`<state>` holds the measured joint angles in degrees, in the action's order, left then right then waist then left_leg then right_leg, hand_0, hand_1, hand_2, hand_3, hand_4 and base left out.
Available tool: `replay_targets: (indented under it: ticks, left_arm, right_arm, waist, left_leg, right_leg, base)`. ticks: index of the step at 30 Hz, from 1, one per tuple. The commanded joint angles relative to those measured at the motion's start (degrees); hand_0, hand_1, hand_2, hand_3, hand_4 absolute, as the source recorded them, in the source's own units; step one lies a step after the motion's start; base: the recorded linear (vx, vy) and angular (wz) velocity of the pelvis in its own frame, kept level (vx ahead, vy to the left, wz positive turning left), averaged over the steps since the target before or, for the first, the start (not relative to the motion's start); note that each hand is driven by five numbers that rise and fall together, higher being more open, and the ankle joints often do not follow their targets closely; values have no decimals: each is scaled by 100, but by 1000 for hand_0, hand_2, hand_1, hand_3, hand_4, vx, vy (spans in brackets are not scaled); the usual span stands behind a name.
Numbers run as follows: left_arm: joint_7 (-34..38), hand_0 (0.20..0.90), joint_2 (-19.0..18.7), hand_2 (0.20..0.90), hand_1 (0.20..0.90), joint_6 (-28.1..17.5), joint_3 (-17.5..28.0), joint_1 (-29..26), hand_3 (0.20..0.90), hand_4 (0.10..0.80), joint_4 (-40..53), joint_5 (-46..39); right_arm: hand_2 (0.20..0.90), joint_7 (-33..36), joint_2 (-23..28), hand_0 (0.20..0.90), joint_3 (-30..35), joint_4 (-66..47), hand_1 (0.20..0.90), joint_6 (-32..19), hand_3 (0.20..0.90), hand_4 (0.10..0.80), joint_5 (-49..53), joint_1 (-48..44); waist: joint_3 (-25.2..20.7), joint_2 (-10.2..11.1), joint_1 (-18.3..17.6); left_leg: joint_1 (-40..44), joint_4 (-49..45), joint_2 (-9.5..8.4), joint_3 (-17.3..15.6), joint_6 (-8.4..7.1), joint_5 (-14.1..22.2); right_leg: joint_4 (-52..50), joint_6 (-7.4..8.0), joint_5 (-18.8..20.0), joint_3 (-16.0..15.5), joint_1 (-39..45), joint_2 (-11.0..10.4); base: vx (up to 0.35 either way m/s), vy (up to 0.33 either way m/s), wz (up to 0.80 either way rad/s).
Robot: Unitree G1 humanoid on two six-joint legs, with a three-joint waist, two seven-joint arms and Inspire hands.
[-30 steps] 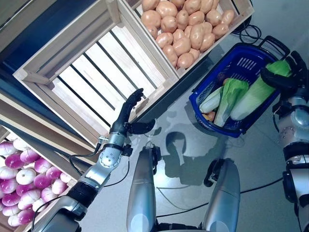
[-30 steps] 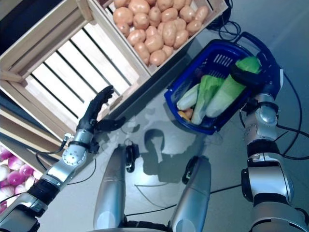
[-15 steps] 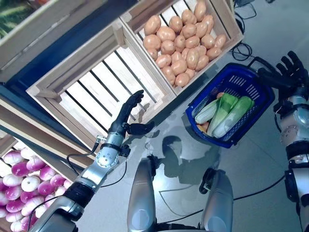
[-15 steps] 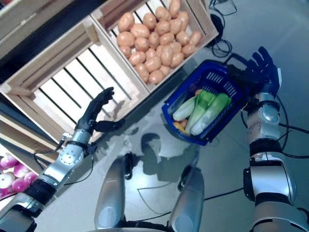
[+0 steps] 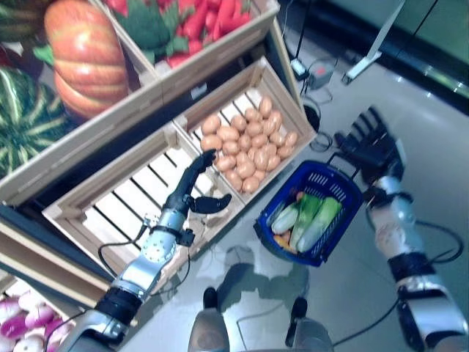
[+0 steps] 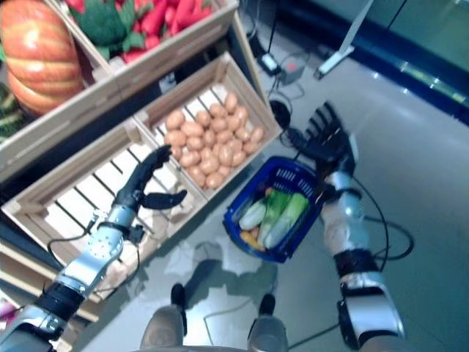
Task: Put vegetables into the basket
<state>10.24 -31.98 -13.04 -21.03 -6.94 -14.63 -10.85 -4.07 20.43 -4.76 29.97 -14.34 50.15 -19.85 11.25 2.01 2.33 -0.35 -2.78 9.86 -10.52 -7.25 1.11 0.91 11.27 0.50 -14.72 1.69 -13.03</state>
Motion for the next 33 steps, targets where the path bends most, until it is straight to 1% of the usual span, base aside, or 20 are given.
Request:
replay_targets:
  ticks: [1,4,5,6,7,8,9,10,12,13,16,19,21,25,27,33]
  left_arm:
    - [-196,900,216,900,900,-388,49,102,900,800,-81,137]
    - [-289,900,456,900,900,-425,20,337,900,800,-269,28]
    - [-389,900,612,900,900,-365,52,506,900,800,-377,-251]
    - [-406,900,630,900,900,-356,60,533,900,800,-390,-294]
    - [-456,900,909,900,900,-483,95,746,900,800,-644,-386]
    - [-472,900,959,900,900,-514,103,791,900,800,-691,-402]
    - [-396,900,1139,900,900,-671,83,956,900,800,-781,-305]
    - [-288,900,1268,900,900,-732,66,1116,900,800,-805,-315]
    - [-249,900,1326,900,900,-711,40,1176,900,800,-837,-427]
    - [-179,900,1449,900,900,-737,-10,1166,900,800,-982,-533]
    - [42,900,1606,900,900,-830,-203,1014,900,800,-1274,-652]
    - [97,900,1712,900,900,-711,-345,830,900,800,-1549,-801]
    - [83,900,1769,900,900,-659,-406,773,900,800,-1727,-792]
    - [183,900,1825,900,900,-479,-505,646,900,800,-1975,-756]
    - [216,900,1859,900,900,-509,-550,603,900,800,-2180,-755]
    - [96,900,1838,900,900,-497,-643,626,900,800,-2098,-969]
  right_arm:
    - [900,-613,-31,900,16,-625,900,-463,900,800,399,221]
    - [900,-770,-488,900,-225,-873,900,-602,900,800,372,719]
    - [900,-745,-743,900,-403,-1068,900,-800,900,800,306,1033]
    - [900,-737,-769,900,-426,-1099,900,-798,900,800,293,1076]
    - [900,-720,-1106,900,-581,-1118,900,-913,900,800,450,1412]
    - [900,-694,-1156,900,-598,-1109,900,-878,900,800,533,1471]
    - [900,-504,-1410,900,-729,-1096,900,-816,900,800,573,1801]
    - [900,-464,-1534,900,-890,-1049,900,-816,900,800,656,2076]
    - [900,-304,-1581,900,-969,-991,900,-794,900,800,561,2187]
    - [900,-79,-1626,900,-1088,-790,900,-831,900,800,378,2248]
    - [900,149,-1647,900,-1337,-406,900,-703,900,800,207,2196]
    - [900,407,-1653,900,-1568,-75,900,-478,900,800,88,2039]
    - [900,531,-1626,900,-1645,129,900,-442,900,800,-39,1988]
    - [900,942,-1650,900,-1719,395,900,-354,900,800,-108,1972]
    - [900,1215,-1668,900,-1819,432,900,-334,900,800,-256,1990]
    - [900,1260,-1588,900,-1994,293,900,-368,900,800,-674,2026]
  waist:
    - [-729,-126,-56]
    - [-805,-130,-133]
    - [-837,-128,-177]
    - [-848,-127,-186]
    - [-866,-122,-247]
    - [-875,-121,-264]
    - [-862,-125,-335]
    - [-829,-134,-400]
    - [-804,-145,-435]
    - [-781,-161,-472]
    - [-758,-206,-499]
    - [-759,-227,-454]
    - [-765,-228,-423]
    - [-753,-243,-407]
    - [-749,-251,-391]
    - [-698,-280,-331]
  left_leg:
    - [68,666,-101,-59,129,-321]
    - [210,778,-144,-123,162,-282]
    - [244,778,-172,-133,180,-252]
    - [248,778,-175,-135,181,-248]
    - [293,778,-189,-178,198,-225]
    - [302,778,-194,-187,204,-218]
    - [354,778,-200,-242,235,-204]
    - [421,778,-208,-292,267,-181]
    - [460,778,-206,-310,282,-166]
    - [485,778,-211,-320,298,-149]
    - [507,778,-223,-297,302,-126]
    - [504,778,-237,-241,293,-121]
    - [495,778,-235,-221,277,-127]
    - [506,778,-235,-176,264,-124]
    - [514,778,-245,-131,266,-107]
    - [483,778,-229,-20,254,-113]
  right_leg:
    - [183,-14,389,58,-81,44]
    - [362,-10,479,76,-1,98]
    - [402,-16,496,112,12,131]
    - [406,-17,498,116,14,135]
    - [409,-31,502,129,22,154]
    - [409,-33,500,130,28,155]
    - [362,-34,492,158,41,160]
    - [329,-37,473,196,63,166]
    - [312,-45,456,213,83,170]
    - [297,-55,434,218,93,171]
    - [306,-86,390,218,129,184]
    - [319,-106,342,169,183,180]
    - [314,-104,322,116,201,166]
    - [302,-97,292,45,248,145]
    - [310,-96,263,21,294,132]
    - [305,-79,256,-49,319,89]
  base:
    - [46,49,-20]
    - [25,37,-8]
    - [12,31,-5]
    - [8,42,-16]
    - [1,29,-17]
    - [16,44,-16]
    - [42,42,-7]
    - [48,42,-4]
    - [33,32,-14]
    - [21,37,-20]
    - [21,43,-8]
    - [0,0,0]
    - [0,0,0]
    - [18,-2,2]
    - [49,-4,6]
    - [26,0,11]
